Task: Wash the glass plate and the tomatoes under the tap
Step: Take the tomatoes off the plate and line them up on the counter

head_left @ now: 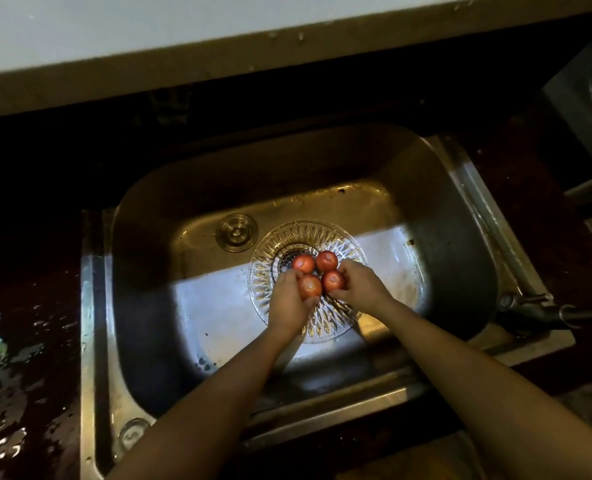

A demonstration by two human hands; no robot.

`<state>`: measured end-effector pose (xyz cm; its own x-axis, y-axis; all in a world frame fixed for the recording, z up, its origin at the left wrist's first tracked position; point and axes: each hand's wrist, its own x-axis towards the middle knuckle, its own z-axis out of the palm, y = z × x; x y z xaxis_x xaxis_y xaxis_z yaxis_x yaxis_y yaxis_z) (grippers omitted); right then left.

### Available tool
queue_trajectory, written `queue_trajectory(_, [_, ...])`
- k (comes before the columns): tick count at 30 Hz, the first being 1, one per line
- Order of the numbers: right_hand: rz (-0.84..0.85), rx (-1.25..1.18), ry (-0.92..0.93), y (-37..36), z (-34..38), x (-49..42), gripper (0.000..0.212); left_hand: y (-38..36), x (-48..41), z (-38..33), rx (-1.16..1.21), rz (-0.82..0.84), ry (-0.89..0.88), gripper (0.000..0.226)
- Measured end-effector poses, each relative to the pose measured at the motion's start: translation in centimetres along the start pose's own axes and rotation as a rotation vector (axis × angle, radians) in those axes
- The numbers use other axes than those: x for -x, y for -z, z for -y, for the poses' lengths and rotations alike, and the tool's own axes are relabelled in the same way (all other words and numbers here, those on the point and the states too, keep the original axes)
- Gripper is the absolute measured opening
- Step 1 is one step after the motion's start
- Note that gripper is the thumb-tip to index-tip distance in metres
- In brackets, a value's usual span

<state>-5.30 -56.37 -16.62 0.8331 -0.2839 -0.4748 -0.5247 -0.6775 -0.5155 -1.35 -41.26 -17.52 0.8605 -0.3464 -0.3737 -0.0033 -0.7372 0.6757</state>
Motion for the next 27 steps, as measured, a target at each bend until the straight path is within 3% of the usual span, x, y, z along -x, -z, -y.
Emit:
queue_trajectory(11, [-0.227,-0.174,0.246,10.9,9.2,7.2,0.038,12.5,4.4,-8.0,0.113,-0.187,-0.251,0.052])
queue_trajectory(18, [-0.521,-0.269,0.442,19.2,18.0,12.7,0.036,23.4,8.1,-15.9,0.106,-0.386,-0.520,0.050])
queue_trajectory(23, [-0.654,-0.320,0.471,23.4,22.7,12.9,0.036,29.0,8.3,-19.7,0.097,-0.467,-0.536,0.052])
queue_trajectory(27, [-0.653,-0.259,0.412,24.8,24.7,10.5,0.042,31.5,6.7,-21.0,0.143,-0.426,-0.428,0.052])
